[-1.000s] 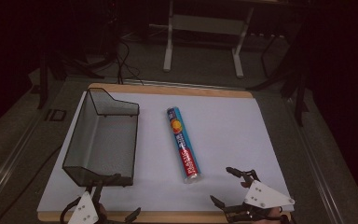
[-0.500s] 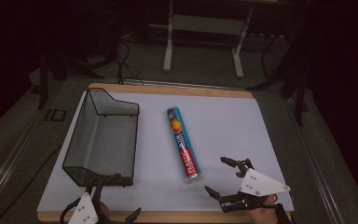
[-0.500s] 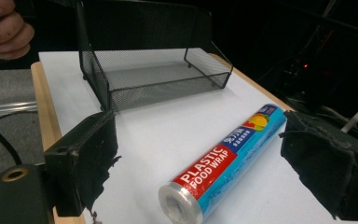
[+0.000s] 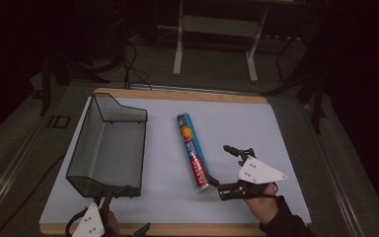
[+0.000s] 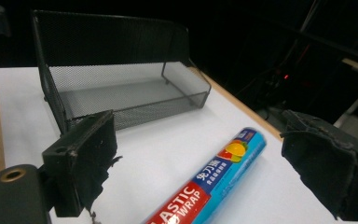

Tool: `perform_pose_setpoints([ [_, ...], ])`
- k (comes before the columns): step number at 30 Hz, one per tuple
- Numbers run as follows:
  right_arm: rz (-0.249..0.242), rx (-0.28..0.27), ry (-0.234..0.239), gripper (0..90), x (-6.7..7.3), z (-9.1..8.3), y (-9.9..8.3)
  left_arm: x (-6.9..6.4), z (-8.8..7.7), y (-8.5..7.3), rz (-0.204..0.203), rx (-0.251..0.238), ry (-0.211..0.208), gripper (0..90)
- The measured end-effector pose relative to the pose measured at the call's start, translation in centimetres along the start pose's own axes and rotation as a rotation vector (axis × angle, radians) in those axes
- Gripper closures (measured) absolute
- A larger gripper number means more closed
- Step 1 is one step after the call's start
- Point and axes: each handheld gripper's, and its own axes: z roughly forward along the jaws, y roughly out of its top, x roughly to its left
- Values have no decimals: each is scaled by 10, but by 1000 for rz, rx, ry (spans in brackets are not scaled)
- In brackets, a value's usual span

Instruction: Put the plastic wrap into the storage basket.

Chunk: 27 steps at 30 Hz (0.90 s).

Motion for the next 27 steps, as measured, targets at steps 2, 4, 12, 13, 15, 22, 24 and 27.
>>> perform_pose_setpoints([
  [2,14,12,-21,101,-3,8,2,0,0,0,10,5,9,19],
  [4,21,21,-29,102,-6,16,3,0,0,0,6,7,10,19],
  [12,48,63,-36,102,-14,43,5,1,-1,0,0,0,8,19],
  [13,61,68,-31,101,-15,47,5,1,-1,0,-3,2,5,19],
  [15,100,94,-40,95,-19,62,4,2,0,-1,-1,3,9,19],
  [22,215,161,-99,91,-26,94,0,4,1,-2,-14,14,15,19],
  [24,262,207,-109,92,-30,104,-2,4,1,-2,-14,13,10,19],
  [27,294,260,-142,93,-35,117,-7,3,1,-2,2,19,22,19],
])
